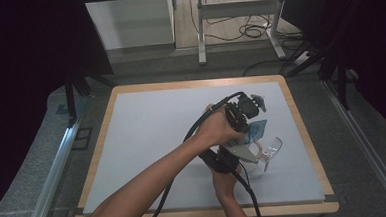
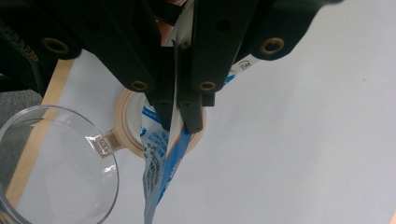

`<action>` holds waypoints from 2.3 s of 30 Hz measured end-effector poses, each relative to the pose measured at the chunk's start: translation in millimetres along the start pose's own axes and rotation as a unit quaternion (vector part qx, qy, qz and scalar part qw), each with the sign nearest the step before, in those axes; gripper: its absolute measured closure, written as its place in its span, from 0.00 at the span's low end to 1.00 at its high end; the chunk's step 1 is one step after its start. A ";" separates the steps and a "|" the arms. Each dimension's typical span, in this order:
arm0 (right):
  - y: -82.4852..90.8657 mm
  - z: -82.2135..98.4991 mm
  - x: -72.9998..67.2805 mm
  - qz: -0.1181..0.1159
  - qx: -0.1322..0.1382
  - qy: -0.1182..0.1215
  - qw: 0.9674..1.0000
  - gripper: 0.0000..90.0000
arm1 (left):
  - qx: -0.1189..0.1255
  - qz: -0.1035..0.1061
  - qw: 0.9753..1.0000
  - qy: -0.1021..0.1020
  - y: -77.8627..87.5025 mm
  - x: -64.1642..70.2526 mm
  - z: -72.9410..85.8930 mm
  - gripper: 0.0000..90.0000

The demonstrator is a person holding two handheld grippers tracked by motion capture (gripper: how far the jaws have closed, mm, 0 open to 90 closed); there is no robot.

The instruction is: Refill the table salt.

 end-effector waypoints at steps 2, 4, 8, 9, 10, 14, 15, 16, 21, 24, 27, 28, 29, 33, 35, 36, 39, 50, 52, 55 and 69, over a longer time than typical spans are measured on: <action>0.0 0.0 0.1 0.000 -0.001 0.001 1.000 0.51 | 0.000 0.000 1.000 0.000 -0.2 0.0 -0.1 1.00; -0.3 -0.1 0.1 0.001 -0.001 0.002 1.000 0.51 | -0.001 0.000 1.000 -0.002 -0.3 0.1 -0.6 1.00; -1.0 -0.5 -0.2 0.005 0.000 0.011 1.000 0.51 | -0.003 0.000 1.000 -0.003 0.3 0.5 -1.7 1.00; -0.9 -0.6 -0.3 0.004 0.000 0.015 1.000 0.51 | -0.003 0.000 1.000 -0.004 0.4 0.5 -2.0 1.00; -0.8 -0.7 -0.3 0.005 0.000 0.015 1.000 0.51 | -0.003 0.000 1.000 -0.004 0.4 0.5 -2.0 1.00; -0.9 -0.1 0.0 0.004 -0.002 0.017 1.000 0.51 | -0.005 -0.001 1.000 -0.006 0.1 0.5 -2.1 1.00; -1.0 -0.1 0.0 0.004 -0.002 0.017 1.000 0.51 | -0.005 -0.001 1.000 -0.006 0.1 0.5 -2.1 1.00; -1.1 0.0 0.0 0.003 -0.002 0.017 1.000 0.51 | -0.006 -0.002 1.000 -0.006 0.1 0.5 -2.2 1.00; -2.5 -0.2 0.7 0.004 -0.003 0.021 1.000 0.51 | -0.007 -0.003 1.000 -0.006 0.8 0.4 -2.5 1.00; -2.3 -2.0 -0.3 0.000 -0.002 0.018 1.000 0.51 | -0.006 -0.002 1.000 -0.005 1.8 0.0 -2.8 1.00; -2.2 -3.1 -0.9 -0.001 -0.002 0.017 1.000 0.51 | -0.006 -0.002 1.000 -0.006 2.3 0.0 -2.9 1.00; -2.2 -3.2 -0.9 -0.001 -0.001 0.018 1.000 0.51 | -0.006 -0.002 1.000 -0.006 2.5 0.0 -2.9 1.00; -2.2 -3.2 -0.9 -0.001 -0.001 0.018 1.000 0.51 | -0.006 -0.002 1.000 -0.006 2.5 0.0 -2.9 1.00; -1.8 -3.2 -0.7 -0.001 -0.001 0.018 1.000 0.51 | -0.006 -0.002 1.000 -0.006 2.0 0.5 -3.1 1.00; -1.6 -2.9 -0.3 0.000 -0.001 0.018 1.000 0.51 | -0.005 -0.002 1.000 -0.005 1.3 0.7 -3.3 1.00; -1.6 -2.8 0.0 0.000 -0.001 0.018 1.000 0.51 | -0.004 -0.002 1.000 -0.004 0.9 0.8 -3.3 1.00; -1.2 -2.4 0.6 0.001 -0.002 0.018 1.000 0.51 | -0.006 -0.001 1.000 -0.005 0.2 1.1 -3.5 1.00; 1.6 -3.2 0.7 0.001 -0.005 0.013 1.000 0.52 | -0.009 0.003 1.000 -0.006 -4.2 0.9 -4.6 1.00; 4.9 -3.9 -3.6 0.004 -0.023 -0.024 0.999 0.52 | -0.008 0.003 1.000 -0.008 -3.2 1.1 -5.9 1.00; 3.4 -5.9 0.9 0.003 -0.006 0.001 1.000 0.52 | -0.008 0.003 1.000 -0.009 -2.9 2.1 -7.0 1.00; 2.4 -1.9 4.5 0.002 -0.001 0.013 1.000 0.52 | -0.015 0.006 1.000 -0.010 -8.1 1.5 -6.7 1.00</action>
Point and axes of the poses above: each handheld gripper's, and its own axes: y roughly backward along the jaws, z roughly out of its underside, x roughly to its right, the point moved 2 cm from there along -y, roughly forward along the jaws, and after that the axes turned 2 degrees about x, right-handed, at the moved point
